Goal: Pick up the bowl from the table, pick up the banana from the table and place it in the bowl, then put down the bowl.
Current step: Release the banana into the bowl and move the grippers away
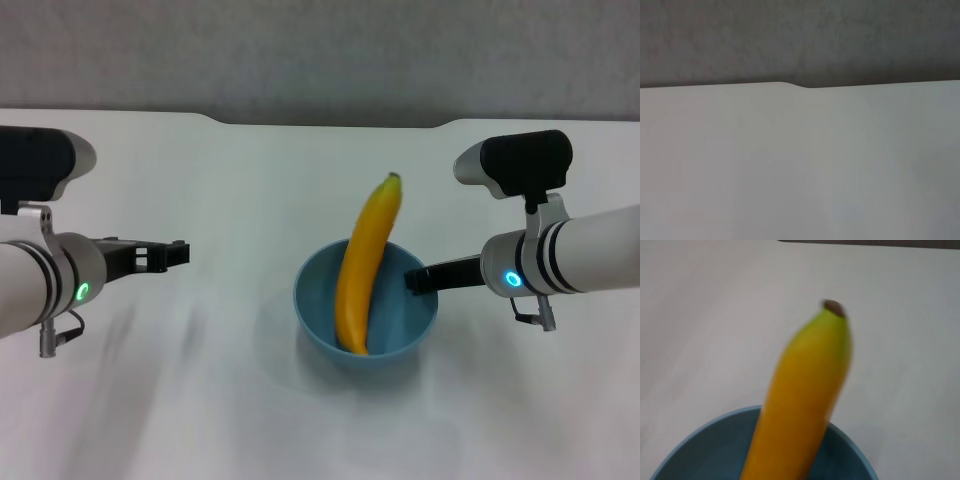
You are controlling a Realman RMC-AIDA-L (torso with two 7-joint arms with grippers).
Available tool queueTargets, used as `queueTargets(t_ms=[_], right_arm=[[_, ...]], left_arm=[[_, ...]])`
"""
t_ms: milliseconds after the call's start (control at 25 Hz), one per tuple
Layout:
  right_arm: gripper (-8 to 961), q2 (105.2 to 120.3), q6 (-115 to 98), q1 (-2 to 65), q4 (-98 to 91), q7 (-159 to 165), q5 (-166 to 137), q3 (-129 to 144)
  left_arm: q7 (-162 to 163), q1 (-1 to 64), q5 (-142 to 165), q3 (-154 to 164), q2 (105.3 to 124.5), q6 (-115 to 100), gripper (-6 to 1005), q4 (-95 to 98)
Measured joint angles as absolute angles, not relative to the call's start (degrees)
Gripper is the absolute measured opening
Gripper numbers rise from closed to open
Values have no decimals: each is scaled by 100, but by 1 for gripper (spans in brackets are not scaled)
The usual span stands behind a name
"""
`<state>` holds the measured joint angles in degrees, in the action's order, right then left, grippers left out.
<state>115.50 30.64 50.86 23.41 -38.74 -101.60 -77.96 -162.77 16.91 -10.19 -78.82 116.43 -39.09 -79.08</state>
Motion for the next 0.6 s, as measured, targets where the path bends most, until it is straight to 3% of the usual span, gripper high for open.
queueTargets(t_ms=[400,600], right_arm=[[116,11555,2975,4973,2429,-3876,-10159,-7796],[335,11534,2971,4796,2722,-3877,-10184,-7796]], left_arm=[[-16277,1638,-1019,-7906,11646,-3826,896,-7909],[-16277,1559,-1020,-7960,11645,-3822,896,-7927]])
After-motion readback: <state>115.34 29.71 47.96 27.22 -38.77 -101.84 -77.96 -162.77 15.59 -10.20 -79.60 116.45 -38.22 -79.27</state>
